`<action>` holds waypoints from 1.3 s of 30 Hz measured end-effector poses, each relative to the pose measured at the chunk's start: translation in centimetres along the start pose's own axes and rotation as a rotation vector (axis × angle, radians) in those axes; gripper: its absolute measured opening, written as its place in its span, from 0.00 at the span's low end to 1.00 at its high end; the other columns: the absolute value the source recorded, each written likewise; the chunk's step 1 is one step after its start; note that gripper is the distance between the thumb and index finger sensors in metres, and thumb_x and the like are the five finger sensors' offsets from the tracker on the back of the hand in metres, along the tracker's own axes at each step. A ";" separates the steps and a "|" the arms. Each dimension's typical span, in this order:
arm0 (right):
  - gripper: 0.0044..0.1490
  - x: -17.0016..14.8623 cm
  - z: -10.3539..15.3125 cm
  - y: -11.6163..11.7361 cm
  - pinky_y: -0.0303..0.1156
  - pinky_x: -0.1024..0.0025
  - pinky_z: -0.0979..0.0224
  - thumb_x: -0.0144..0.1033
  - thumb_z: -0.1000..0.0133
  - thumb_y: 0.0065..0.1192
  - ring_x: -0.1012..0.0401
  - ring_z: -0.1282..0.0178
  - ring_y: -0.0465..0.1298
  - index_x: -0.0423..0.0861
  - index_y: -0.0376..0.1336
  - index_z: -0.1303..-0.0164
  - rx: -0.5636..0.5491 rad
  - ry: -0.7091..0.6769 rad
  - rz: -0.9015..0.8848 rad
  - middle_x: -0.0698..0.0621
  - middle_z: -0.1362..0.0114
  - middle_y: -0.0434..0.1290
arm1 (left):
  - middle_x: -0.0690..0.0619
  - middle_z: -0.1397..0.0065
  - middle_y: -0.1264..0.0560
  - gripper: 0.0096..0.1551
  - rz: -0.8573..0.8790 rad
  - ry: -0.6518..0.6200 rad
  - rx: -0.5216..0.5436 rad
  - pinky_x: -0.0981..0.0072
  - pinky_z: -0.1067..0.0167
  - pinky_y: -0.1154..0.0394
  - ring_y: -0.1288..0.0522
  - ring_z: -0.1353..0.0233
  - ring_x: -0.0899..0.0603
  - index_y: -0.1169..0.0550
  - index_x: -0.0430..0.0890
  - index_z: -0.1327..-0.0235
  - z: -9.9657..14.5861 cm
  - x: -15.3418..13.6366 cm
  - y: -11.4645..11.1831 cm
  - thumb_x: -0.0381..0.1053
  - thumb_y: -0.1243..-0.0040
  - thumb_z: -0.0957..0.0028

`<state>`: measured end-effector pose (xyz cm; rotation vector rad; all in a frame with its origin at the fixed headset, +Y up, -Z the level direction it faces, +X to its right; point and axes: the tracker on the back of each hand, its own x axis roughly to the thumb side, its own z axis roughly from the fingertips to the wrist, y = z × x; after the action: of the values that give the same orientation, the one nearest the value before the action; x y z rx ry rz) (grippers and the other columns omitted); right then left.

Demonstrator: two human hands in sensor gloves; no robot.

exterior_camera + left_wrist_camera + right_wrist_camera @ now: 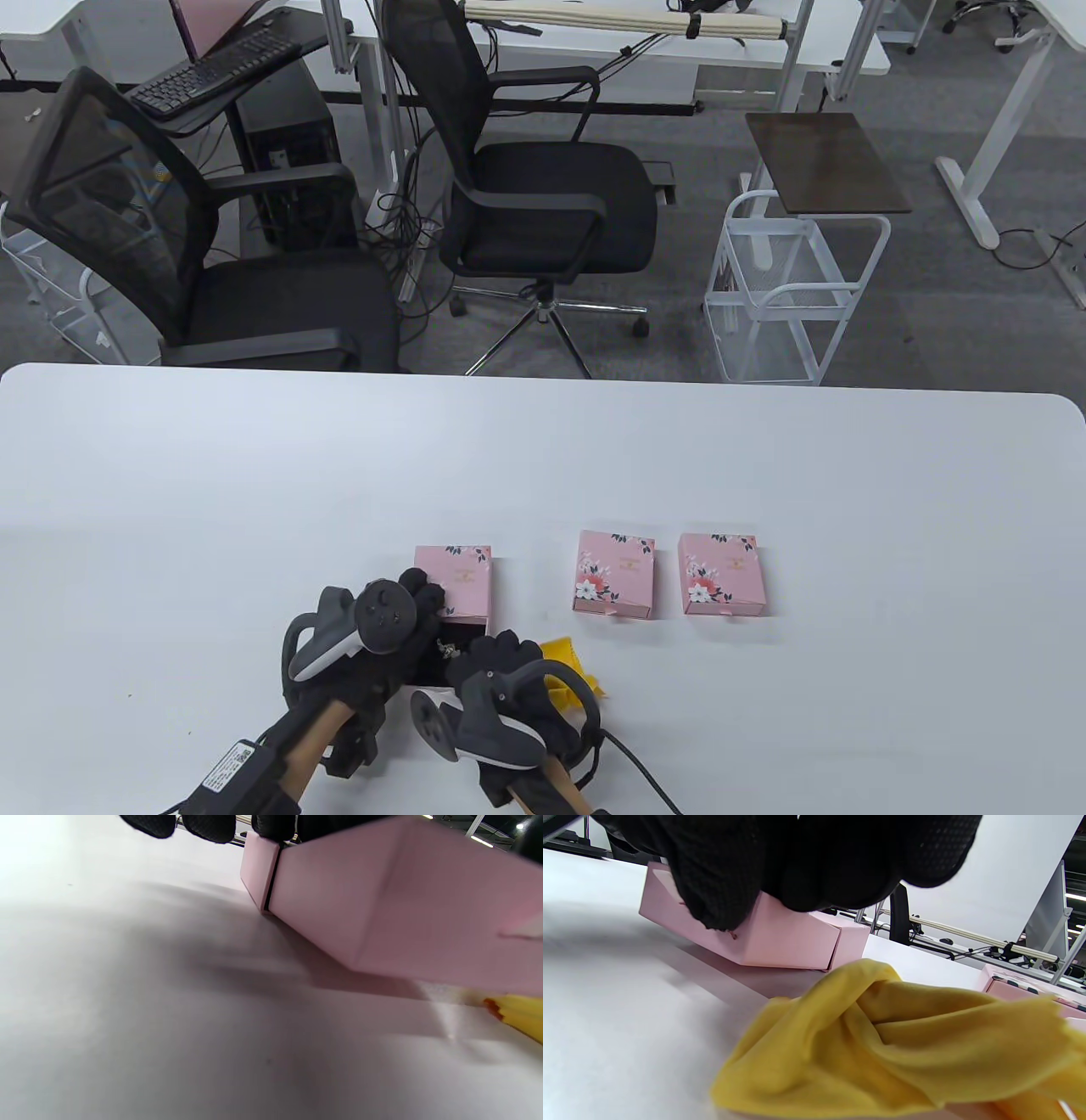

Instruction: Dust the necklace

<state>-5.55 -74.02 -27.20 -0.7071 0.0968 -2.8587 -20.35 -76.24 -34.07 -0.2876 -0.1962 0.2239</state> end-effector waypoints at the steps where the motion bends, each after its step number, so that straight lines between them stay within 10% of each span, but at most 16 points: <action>1: 0.24 -0.1 -0.1 0.1 0.70 0.48 0.33 0.40 0.40 0.72 0.43 0.39 0.73 0.47 0.68 0.36 -0.012 0.005 0.008 0.40 0.32 0.72 | 0.58 0.09 0.48 0.29 0.002 0.000 -0.001 0.35 0.23 0.45 0.49 0.15 0.37 0.39 0.60 0.18 0.0 0.0 0.0 0.58 0.56 0.34; 22: 0.26 -0.5 -2.2 1.7 0.71 0.48 0.33 0.47 0.40 0.73 0.43 0.39 0.74 0.47 0.69 0.36 -0.021 0.153 -0.030 0.40 0.32 0.73 | 0.59 0.10 0.47 0.29 0.068 -0.017 -0.023 0.38 0.24 0.41 0.45 0.16 0.39 0.37 0.59 0.18 -0.3 -0.7 0.1 0.57 0.55 0.34; 30: 0.46 -1.0 -5.2 1.6 0.68 0.46 0.31 0.49 0.41 0.73 0.39 0.34 0.70 0.41 0.58 0.18 0.032 0.234 -0.082 0.34 0.23 0.65 | 0.60 0.10 0.48 0.29 0.094 -0.023 -0.030 0.38 0.23 0.42 0.46 0.16 0.39 0.38 0.60 0.18 -0.3 -0.9 0.1 0.57 0.56 0.34; 39: 0.35 -2.2 -7.5 1.8 0.70 0.47 0.33 0.47 0.41 0.73 0.41 0.37 0.73 0.46 0.64 0.27 0.008 0.324 -0.148 0.37 0.29 0.71 | 0.60 0.10 0.48 0.29 0.106 -0.029 -0.038 0.38 0.23 0.42 0.46 0.16 0.39 0.38 0.60 0.18 -0.3 -1.0 0.1 0.57 0.56 0.34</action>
<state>-6.79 -75.21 -35.01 -0.2524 0.0826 -3.0889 -21.26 -76.46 -34.55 -0.3333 -0.2142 0.3295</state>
